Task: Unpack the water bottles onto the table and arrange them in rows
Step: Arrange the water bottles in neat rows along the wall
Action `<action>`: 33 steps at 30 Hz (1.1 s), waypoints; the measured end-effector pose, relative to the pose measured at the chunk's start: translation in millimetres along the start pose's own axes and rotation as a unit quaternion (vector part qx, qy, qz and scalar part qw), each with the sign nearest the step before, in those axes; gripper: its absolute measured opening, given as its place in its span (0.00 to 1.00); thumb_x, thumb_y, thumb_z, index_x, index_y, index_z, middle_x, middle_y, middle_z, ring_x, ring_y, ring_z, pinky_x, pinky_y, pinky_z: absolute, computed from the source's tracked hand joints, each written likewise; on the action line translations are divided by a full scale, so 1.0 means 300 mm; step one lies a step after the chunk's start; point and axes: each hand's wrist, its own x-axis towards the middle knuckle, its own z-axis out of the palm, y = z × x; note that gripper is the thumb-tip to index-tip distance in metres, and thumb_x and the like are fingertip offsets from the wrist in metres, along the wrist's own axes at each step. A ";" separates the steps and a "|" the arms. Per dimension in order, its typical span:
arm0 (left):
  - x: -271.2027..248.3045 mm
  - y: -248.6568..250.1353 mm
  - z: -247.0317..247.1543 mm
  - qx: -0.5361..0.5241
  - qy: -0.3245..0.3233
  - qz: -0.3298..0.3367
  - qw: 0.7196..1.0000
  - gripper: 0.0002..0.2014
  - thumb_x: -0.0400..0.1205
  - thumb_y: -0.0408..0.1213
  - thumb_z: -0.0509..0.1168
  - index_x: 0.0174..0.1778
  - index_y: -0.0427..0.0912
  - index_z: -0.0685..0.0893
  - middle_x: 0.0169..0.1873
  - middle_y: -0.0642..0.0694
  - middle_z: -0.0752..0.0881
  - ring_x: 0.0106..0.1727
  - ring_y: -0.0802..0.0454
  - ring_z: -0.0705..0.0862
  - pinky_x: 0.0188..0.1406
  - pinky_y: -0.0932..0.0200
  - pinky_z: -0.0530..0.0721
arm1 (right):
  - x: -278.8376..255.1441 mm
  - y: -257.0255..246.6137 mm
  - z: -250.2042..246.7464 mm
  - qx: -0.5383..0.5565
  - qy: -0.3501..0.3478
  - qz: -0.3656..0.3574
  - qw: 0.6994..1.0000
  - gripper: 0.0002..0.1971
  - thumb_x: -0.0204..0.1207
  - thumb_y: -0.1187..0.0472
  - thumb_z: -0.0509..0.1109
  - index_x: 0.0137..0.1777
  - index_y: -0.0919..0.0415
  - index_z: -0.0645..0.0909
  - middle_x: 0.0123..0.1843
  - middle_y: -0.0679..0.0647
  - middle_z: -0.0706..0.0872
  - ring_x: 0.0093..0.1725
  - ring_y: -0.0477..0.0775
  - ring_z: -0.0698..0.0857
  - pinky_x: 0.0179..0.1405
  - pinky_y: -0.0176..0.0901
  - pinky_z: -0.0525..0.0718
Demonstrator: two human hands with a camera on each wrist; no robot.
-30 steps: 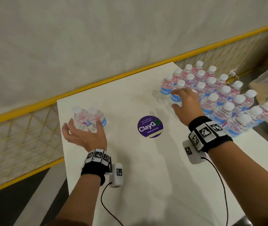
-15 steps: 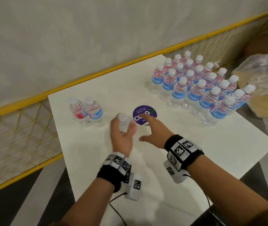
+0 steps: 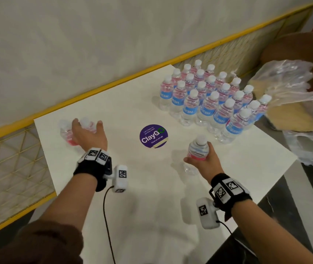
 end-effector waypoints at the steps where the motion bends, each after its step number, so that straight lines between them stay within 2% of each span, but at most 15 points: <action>1: 0.010 -0.001 0.002 0.004 -0.018 -0.004 1.000 0.31 0.77 0.42 0.70 0.74 0.36 0.69 0.69 0.36 0.75 0.72 0.42 0.73 0.73 0.53 0.70 | 0.002 0.010 -0.016 0.015 0.013 0.002 1.000 0.31 0.59 0.70 0.83 0.59 0.59 0.73 0.47 0.51 0.85 0.47 0.52 0.85 0.52 0.43 0.81; 4: 0.020 -0.010 0.013 -0.009 -0.030 0.018 0.999 0.21 0.76 0.47 0.64 0.63 0.41 0.78 0.57 0.40 0.84 0.59 0.42 0.83 0.64 0.49 0.80 | 0.016 0.028 -0.057 0.039 0.037 0.019 0.998 0.32 0.59 0.72 0.82 0.63 0.63 0.73 0.49 0.53 0.85 0.49 0.54 0.84 0.55 0.42 0.82; 8: -0.102 0.052 0.028 -0.053 -0.086 0.043 0.994 0.13 0.79 0.34 0.68 0.59 0.37 0.80 0.51 0.44 0.83 0.53 0.47 0.82 0.56 0.62 0.79 | 0.044 0.056 -0.084 -0.001 0.042 0.033 0.999 0.37 0.55 0.62 0.85 0.64 0.56 0.72 0.55 0.53 0.85 0.56 0.57 0.85 0.64 0.55 0.82; 10: -0.197 0.097 0.048 -0.074 -0.145 0.074 0.984 0.12 0.79 0.32 0.69 0.58 0.37 0.81 0.52 0.45 0.84 0.52 0.55 0.81 0.56 0.66 0.79 | 0.052 0.069 -0.089 -0.010 0.037 0.036 0.999 0.39 0.54 0.59 0.85 0.65 0.54 0.71 0.56 0.50 0.84 0.57 0.56 0.84 0.65 0.59 0.81; 12: -0.296 0.140 0.090 -0.104 -0.219 0.085 0.967 0.12 0.78 0.28 0.69 0.57 0.35 0.81 0.50 0.47 0.84 0.46 0.67 0.82 0.52 0.69 0.81 | 0.048 0.055 -0.092 -0.002 0.035 0.032 0.999 0.39 0.57 0.62 0.85 0.66 0.54 0.67 0.58 0.51 0.81 0.59 0.56 0.83 0.67 0.59 0.79; 15: -0.449 0.208 0.160 -0.130 -0.342 0.093 0.926 0.13 0.76 0.25 0.71 0.56 0.35 0.82 0.48 0.48 0.84 0.40 0.77 0.80 0.46 0.80 0.75 | 0.036 0.017 -0.105 0.020 0.032 0.002 0.999 0.42 0.61 0.66 0.83 0.69 0.49 0.62 0.64 0.51 0.75 0.62 0.51 0.78 0.69 0.51 0.77; 18: -0.577 0.221 0.220 -0.094 -0.456 0.088 0.880 0.15 0.76 0.32 0.73 0.58 0.43 0.83 0.51 0.53 0.86 0.50 0.67 0.82 0.51 0.77 0.76 | 0.020 -0.038 -0.116 0.006 0.017 -0.060 0.998 0.46 0.61 0.65 0.84 0.73 0.45 0.60 0.69 0.49 0.70 0.70 0.47 0.70 0.69 0.46 0.72; 20: -0.634 0.223 0.239 -0.064 -0.484 0.116 0.865 0.17 0.76 0.36 0.73 0.61 0.45 0.82 0.56 0.54 0.86 0.56 0.63 0.82 0.55 0.72 0.77 | 0.016 -0.064 -0.120 -0.032 0.006 -0.087 0.996 0.43 0.61 0.63 0.83 0.72 0.43 0.62 0.67 0.46 0.72 0.69 0.43 0.71 0.65 0.44 0.75; 23: -0.652 0.241 0.225 -0.048 -0.487 0.138 0.861 0.20 0.77 0.40 0.72 0.64 0.49 0.80 0.62 0.54 0.83 0.61 0.63 0.79 0.63 0.63 0.78 | 0.011 -0.077 -0.130 -0.077 0.002 -0.073 0.994 0.32 0.65 0.60 0.81 0.68 0.46 0.71 0.62 0.47 0.78 0.61 0.46 0.77 0.44 0.17 0.76; 25: -0.615 0.231 0.184 -0.052 -0.441 0.164 0.881 0.24 0.75 0.44 0.73 0.67 0.50 0.78 0.65 0.55 0.79 0.65 0.62 0.76 0.64 0.61 0.77 | 0.010 -0.063 -0.136 -0.083 0.006 -0.068 0.994 0.25 0.67 0.60 0.80 0.63 0.49 0.76 0.61 0.47 0.81 0.56 0.48 0.79 0.38 0.16 0.74; 26: -0.581 0.205 0.159 -0.058 -0.376 0.188 0.906 0.25 0.74 0.47 0.73 0.68 0.48 0.77 0.66 0.53 0.78 0.67 0.60 0.74 0.63 0.60 0.77 | 0.009 -0.054 -0.136 -0.084 0.012 -0.066 0.994 0.23 0.67 0.59 0.79 0.61 0.50 0.77 0.60 0.47 0.82 0.55 0.49 0.80 0.41 0.19 0.74; 28: -0.491 0.134 0.097 -0.071 -0.178 0.200 0.961 0.30 0.73 0.48 0.73 0.69 0.42 0.75 0.69 0.45 0.73 0.70 0.52 0.71 0.63 0.55 0.77 | 0.009 -0.040 -0.135 -0.076 0.021 -0.059 0.995 0.18 0.67 0.57 0.79 0.56 0.51 0.79 0.57 0.48 0.84 0.54 0.50 0.81 0.44 0.28 0.75; 29: -0.436 0.092 0.068 -0.073 -0.071 0.173 0.980 0.33 0.71 0.45 0.75 0.71 0.39 0.72 0.70 0.40 0.69 0.72 0.46 0.68 0.65 0.49 0.76 | 0.011 -0.034 -0.134 -0.072 0.023 -0.057 0.996 0.17 0.67 0.57 0.79 0.54 0.52 0.80 0.55 0.49 0.84 0.53 0.50 0.81 0.44 0.31 0.75; 31: -0.314 0.026 0.009 -0.066 0.106 0.073 0.989 0.42 0.68 0.41 0.78 0.74 0.33 0.67 0.71 0.32 0.63 0.74 0.36 0.64 0.74 0.41 0.67 | 0.015 -0.029 -0.134 -0.072 0.028 -0.056 0.995 0.15 0.67 0.57 0.80 0.52 0.52 0.80 0.54 0.49 0.84 0.52 0.51 0.82 0.49 0.38 0.77; 33: -0.192 -0.017 -0.041 -0.056 0.184 -0.023 0.981 0.50 0.64 0.43 0.80 0.77 0.33 0.61 0.74 0.32 0.59 0.76 0.35 0.61 0.76 0.49 0.60 | 0.018 -0.028 -0.135 -0.071 0.030 -0.056 0.995 0.15 0.67 0.58 0.80 0.51 0.53 0.80 0.52 0.49 0.84 0.51 0.51 0.82 0.50 0.42 0.78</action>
